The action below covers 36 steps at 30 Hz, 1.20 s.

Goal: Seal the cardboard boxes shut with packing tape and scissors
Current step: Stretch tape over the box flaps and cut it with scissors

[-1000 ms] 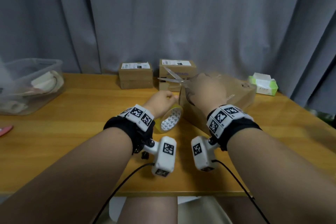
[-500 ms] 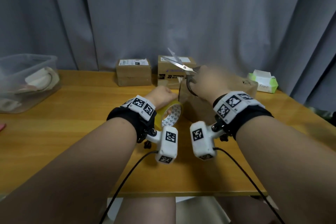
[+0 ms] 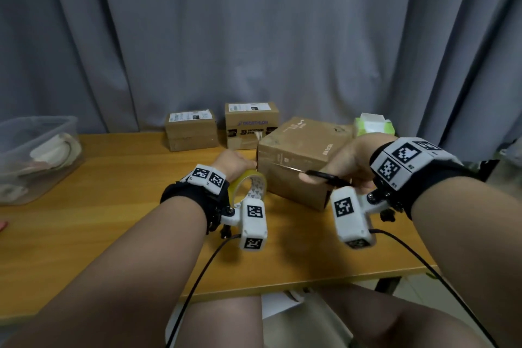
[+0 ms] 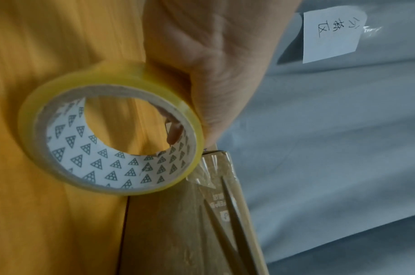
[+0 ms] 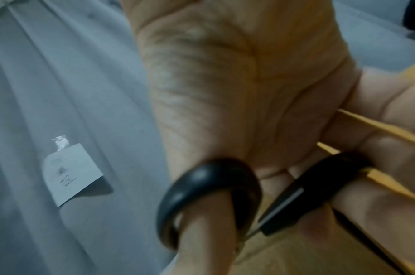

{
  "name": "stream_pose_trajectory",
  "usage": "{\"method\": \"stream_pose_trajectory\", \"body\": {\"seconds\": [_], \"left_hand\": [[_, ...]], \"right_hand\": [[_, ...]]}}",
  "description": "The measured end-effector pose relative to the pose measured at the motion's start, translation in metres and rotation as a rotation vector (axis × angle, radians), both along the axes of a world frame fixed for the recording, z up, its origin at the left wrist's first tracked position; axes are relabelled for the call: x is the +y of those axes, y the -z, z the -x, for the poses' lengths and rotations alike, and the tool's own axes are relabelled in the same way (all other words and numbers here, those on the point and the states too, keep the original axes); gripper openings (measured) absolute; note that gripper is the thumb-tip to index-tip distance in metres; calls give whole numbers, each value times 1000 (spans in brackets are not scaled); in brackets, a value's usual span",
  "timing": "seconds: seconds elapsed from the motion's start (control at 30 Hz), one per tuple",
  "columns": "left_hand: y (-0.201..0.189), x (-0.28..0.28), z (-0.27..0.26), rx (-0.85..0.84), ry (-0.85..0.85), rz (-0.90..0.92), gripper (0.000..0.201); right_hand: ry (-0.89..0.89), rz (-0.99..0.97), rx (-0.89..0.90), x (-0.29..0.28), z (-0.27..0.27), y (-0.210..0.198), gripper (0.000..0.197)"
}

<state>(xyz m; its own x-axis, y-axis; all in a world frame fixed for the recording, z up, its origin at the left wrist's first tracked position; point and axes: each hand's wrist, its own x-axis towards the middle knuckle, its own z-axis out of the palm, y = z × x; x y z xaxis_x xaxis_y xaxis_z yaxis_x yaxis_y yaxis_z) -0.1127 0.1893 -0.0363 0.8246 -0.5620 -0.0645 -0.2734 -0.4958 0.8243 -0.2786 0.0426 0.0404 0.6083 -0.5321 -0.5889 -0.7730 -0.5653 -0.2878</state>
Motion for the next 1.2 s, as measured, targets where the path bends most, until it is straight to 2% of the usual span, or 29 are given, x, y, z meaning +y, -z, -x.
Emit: {"method": "stream_pose_trajectory", "body": {"seconds": [0.07,0.13,0.2,0.27,0.3,0.37,0.4,0.53,0.7,0.87,1.0,1.1,1.2], "left_hand": [[1,-4,0,-3,3,-13,19],[2,-7,0,-11,1,-18,15],[3,-8,0,-29,6,-27,15],[3,-8,-1,-39,27,-41,13],[3,-8,-2,-39,35,-44,14],[4,-7,-3,-34,42,-42,18],[5,-6,-4,-30,42,-32,19],[7,-5,-4,-2,25,-6,22],[8,-6,-4,45,2,8,34],[8,-10,-4,36,-45,-9,32],[3,-8,-2,-12,-44,-121,23],[1,-1,-4,-83,-32,-230,21],[2,9,-6,-141,-59,-252,22]], "right_hand": [[89,-142,141,-2,1,3,78],[117,-225,188,-10,-5,12,115],[152,-278,169,-15,-10,19,133],[109,-283,128,-16,-14,25,140],[69,-269,97,-13,-17,26,138],[12,-227,-24,-8,-22,29,102],[-2,-247,-23,-5,-23,29,87],[-57,-251,94,-8,-30,35,99],[-139,-193,29,-6,-31,36,73],[-198,-152,-7,-8,-32,33,62],[-226,-31,-30,-7,-34,35,51],[-323,135,-2,1,-37,43,52],[-378,289,-21,10,-45,60,56]]}}
